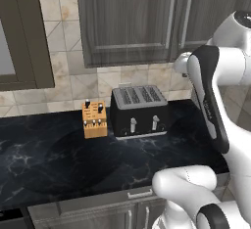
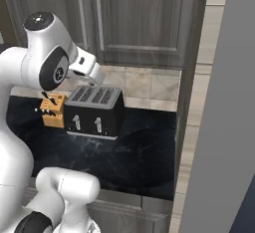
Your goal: Open the cabinet. Pick the spray and place it next to the sink. Then close the cabinet.
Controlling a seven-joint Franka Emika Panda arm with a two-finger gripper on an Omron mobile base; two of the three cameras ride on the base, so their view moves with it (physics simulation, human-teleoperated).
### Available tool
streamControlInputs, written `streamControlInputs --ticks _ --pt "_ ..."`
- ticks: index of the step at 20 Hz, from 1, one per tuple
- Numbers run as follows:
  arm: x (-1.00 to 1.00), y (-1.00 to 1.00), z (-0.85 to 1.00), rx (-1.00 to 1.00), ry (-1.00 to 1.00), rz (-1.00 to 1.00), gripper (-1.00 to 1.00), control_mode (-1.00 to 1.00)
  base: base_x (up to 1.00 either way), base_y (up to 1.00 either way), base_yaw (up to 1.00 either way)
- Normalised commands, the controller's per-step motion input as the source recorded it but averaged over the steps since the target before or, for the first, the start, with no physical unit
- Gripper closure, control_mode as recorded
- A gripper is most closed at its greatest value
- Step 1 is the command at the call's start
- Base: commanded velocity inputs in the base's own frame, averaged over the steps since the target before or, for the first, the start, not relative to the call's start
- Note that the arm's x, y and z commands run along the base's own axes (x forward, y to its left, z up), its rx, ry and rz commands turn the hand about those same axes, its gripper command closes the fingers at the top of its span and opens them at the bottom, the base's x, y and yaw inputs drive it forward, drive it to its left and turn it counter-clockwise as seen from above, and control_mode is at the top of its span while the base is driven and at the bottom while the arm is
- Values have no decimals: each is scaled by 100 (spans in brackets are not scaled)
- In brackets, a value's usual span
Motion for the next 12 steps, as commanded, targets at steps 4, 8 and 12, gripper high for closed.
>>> streamControlInputs --ticks 4,8,12 --pt "19 0 1 0 -20 19 -100 -100 0 0 0" --pt "29 0 0 0 -23 14 -100 -100 0 0 0" --pt "12 0 17 -2 -16 8 -100 -100 0 0 0"
